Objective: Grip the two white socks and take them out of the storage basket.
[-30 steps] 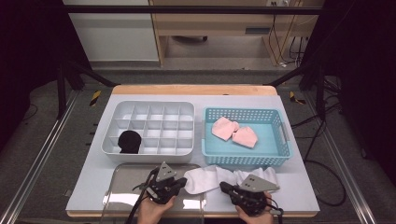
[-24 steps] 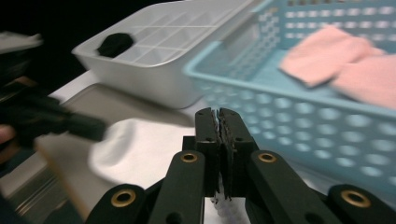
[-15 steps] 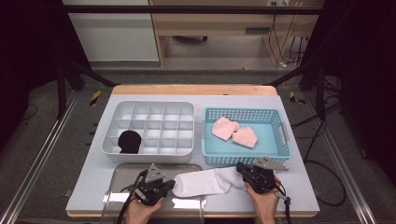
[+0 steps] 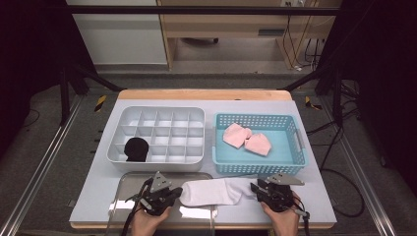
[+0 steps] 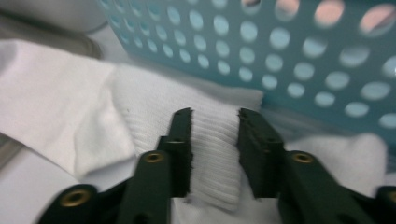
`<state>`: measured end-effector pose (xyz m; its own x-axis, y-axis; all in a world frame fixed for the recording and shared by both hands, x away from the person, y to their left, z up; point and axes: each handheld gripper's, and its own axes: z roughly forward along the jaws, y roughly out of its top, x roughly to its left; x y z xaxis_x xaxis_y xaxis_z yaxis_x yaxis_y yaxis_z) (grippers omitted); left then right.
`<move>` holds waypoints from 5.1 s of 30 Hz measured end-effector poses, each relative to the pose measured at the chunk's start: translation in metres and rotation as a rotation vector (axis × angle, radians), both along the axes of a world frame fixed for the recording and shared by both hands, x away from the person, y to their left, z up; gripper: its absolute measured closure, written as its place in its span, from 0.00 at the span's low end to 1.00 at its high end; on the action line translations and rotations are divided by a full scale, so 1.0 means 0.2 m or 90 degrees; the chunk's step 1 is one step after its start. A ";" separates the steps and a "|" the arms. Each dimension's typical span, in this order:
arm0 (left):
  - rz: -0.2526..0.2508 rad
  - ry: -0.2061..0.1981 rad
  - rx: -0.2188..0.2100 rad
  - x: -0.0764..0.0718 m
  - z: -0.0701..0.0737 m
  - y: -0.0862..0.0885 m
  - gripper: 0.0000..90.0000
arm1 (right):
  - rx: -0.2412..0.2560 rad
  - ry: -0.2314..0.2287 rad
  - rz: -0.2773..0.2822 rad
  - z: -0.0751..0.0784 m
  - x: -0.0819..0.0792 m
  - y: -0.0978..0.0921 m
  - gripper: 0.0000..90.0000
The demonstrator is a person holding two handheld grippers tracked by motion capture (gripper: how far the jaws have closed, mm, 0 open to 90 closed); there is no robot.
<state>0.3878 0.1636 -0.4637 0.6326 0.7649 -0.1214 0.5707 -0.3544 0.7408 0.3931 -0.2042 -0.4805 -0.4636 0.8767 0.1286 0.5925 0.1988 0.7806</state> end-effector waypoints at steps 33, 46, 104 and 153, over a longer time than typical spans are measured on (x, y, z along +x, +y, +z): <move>0.074 0.010 0.068 0.04 0.02 0.18 0.89 | 0.037 -0.022 0.023 0.06 -0.04 0.01 0.87; 0.108 -0.045 0.038 0.02 0.06 0.22 0.75 | -0.044 -0.002 0.007 0.00 -0.03 0.02 0.97; -0.055 0.004 0.034 0.08 0.07 -0.37 0.66 | -0.020 -0.030 -0.037 0.05 -0.01 -0.14 0.66; -0.065 0.014 0.015 0.05 0.07 -0.28 0.97 | -0.021 0.012 -0.092 -0.03 0.00 -0.27 0.93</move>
<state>0.3985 0.1077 -0.4504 0.7053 0.6990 -0.1183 0.5461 -0.4292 0.7194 0.3932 -0.2573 -0.4856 -0.3306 0.9378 0.1059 0.6318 0.1366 0.7630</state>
